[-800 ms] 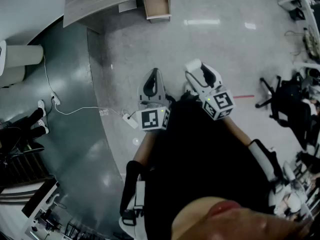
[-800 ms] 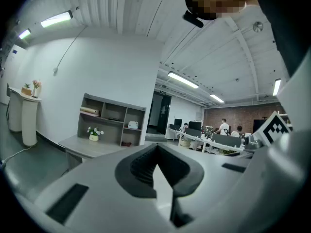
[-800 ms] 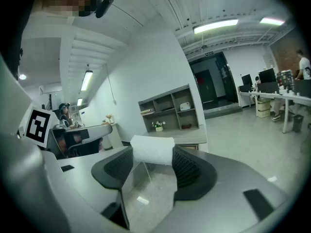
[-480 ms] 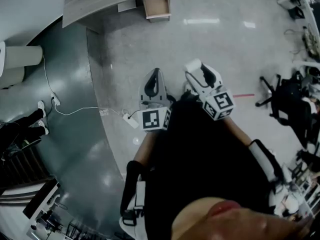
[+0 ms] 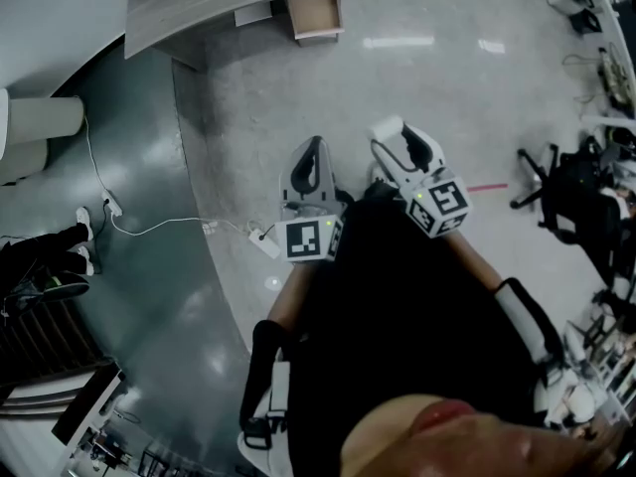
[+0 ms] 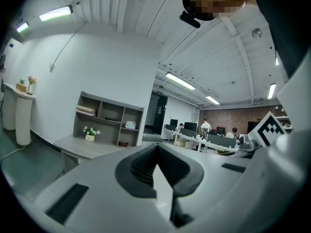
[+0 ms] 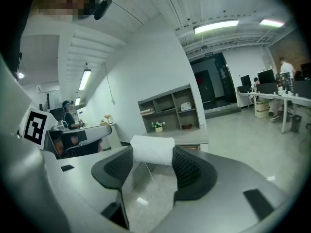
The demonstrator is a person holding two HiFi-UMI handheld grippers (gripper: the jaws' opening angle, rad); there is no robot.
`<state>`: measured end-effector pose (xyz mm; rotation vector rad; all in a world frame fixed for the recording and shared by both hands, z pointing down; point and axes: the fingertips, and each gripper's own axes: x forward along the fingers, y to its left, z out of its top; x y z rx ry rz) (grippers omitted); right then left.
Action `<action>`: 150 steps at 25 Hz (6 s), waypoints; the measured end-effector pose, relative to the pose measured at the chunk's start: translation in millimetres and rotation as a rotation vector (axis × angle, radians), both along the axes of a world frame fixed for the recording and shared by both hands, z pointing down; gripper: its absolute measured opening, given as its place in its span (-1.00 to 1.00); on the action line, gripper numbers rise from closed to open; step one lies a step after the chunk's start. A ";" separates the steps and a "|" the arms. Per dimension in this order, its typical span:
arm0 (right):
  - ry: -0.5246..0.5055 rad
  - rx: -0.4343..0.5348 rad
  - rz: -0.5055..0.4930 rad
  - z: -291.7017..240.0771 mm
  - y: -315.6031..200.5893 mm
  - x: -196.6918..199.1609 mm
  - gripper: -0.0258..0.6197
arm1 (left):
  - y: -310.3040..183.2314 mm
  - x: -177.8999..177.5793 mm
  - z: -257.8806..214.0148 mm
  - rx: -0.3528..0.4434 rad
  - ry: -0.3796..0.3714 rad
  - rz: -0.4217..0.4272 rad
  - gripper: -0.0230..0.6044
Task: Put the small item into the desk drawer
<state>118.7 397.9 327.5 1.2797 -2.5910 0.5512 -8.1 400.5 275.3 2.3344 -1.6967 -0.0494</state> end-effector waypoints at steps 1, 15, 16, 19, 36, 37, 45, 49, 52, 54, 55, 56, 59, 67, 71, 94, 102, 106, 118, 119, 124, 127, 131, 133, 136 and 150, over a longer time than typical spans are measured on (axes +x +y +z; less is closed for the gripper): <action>0.003 0.001 0.004 0.1 -0.5 -5.2 -0.14 | -0.5 -4.9 0.0 -0.001 0.004 0.004 -0.93; 0.008 0.020 0.043 2.4 -15.8 -57.8 -0.14 | -9.8 -46.1 11.5 -0.012 0.020 0.077 -0.93; 0.009 0.022 0.041 3.6 -20.1 -58.0 -0.14 | -12.9 -46.5 12.6 -0.017 0.023 0.074 -0.93; 0.003 0.017 0.045 7.1 -40.2 -56.3 -0.14 | -29.3 -44.2 15.6 -0.027 0.029 0.065 -0.93; 0.012 -0.025 -0.055 30.6 -206.0 -18.7 -0.14 | -188.9 0.4 31.8 -0.076 0.013 -0.011 -0.93; 0.014 -0.028 -0.061 31.8 -215.3 -15.4 -0.14 | -197.1 2.9 34.1 -0.082 0.000 -0.010 -0.93; 0.029 -0.054 -0.092 43.8 -273.1 10.8 -0.14 | -249.0 18.8 38.5 -0.103 -0.032 -0.065 -0.93; 0.036 -0.064 -0.122 51.8 -294.9 17.5 -0.14 | -267.6 24.7 38.8 -0.113 -0.029 -0.100 -0.93; 0.044 -0.081 -0.122 59.3 -307.5 19.2 -0.14 | -276.7 25.7 41.9 -0.125 -0.041 -0.104 -0.93; 0.048 -0.088 -0.124 64.6 -314.1 17.8 -0.14 | -282.2 24.0 43.6 -0.132 -0.037 -0.112 -0.93; 0.051 -0.087 -0.130 67.9 -316.9 16.1 -0.14 | -285.9 22.2 43.8 -0.134 -0.024 -0.122 -0.93; 0.053 -0.084 -0.136 71.5 -320.0 13.8 -0.14 | -290.3 19.9 44.1 -0.135 -0.009 -0.132 -0.93; 0.058 -0.091 -0.128 85.2 -331.6 6.7 -0.14 | -304.6 11.7 52.0 -0.142 -0.012 -0.121 -0.93; 0.092 -0.122 -0.095 118.2 -370.4 -6.2 -0.14 | -352.2 3.5 64.1 -0.152 0.025 -0.106 -0.93; 0.118 -0.170 -0.065 139.4 -389.6 -15.0 -0.14 | -374.4 -7.7 71.3 -0.171 0.037 -0.094 -0.93; 0.197 -0.349 -0.009 259.0 -464.1 -52.7 -0.14 | -451.6 -35.6 109.6 -0.221 0.051 -0.045 -0.93; 0.245 -0.420 0.003 311.4 -479.4 -54.2 -0.14 | -469.1 -38.1 116.2 -0.225 0.059 -0.039 -0.93; 0.289 -0.467 0.007 342.8 -477.8 -50.8 -0.14 | -474.6 -41.0 123.5 -0.240 0.065 -0.042 -0.93; 0.357 -0.551 0.017 417.6 -489.7 -53.8 -0.14 | -489.0 -46.6 143.9 -0.271 0.081 -0.058 -0.93; 0.361 -0.565 0.020 423.5 -488.9 -53.5 -0.14 | -489.9 -47.4 145.6 -0.276 0.084 -0.060 -0.93; 0.383 -0.623 0.029 454.2 -485.2 -54.7 -0.14 | -497.5 -55.7 152.3 -0.284 0.090 -0.075 -0.93; 0.392 -0.649 0.037 469.7 -484.9 -57.7 -0.14 | -501.1 -62.2 159.1 -0.292 0.090 -0.083 -0.93; 0.399 -0.680 0.048 489.6 -484.0 -61.5 -0.14 | -502.5 -68.1 170.5 -0.314 0.087 -0.088 -0.93; 0.402 -0.693 0.057 498.4 -484.6 -62.6 -0.14 | -503.0 -69.1 175.1 -0.320 0.087 -0.085 -0.93; 0.400 -0.710 0.073 510.5 -487.4 -64.3 -0.14 | -503.5 -69.9 181.7 -0.330 0.095 -0.080 -0.93; 0.435 -0.781 0.112 549.2 -486.8 -66.1 -0.14 | -507.0 -74.6 202.9 -0.357 0.111 -0.079 -0.93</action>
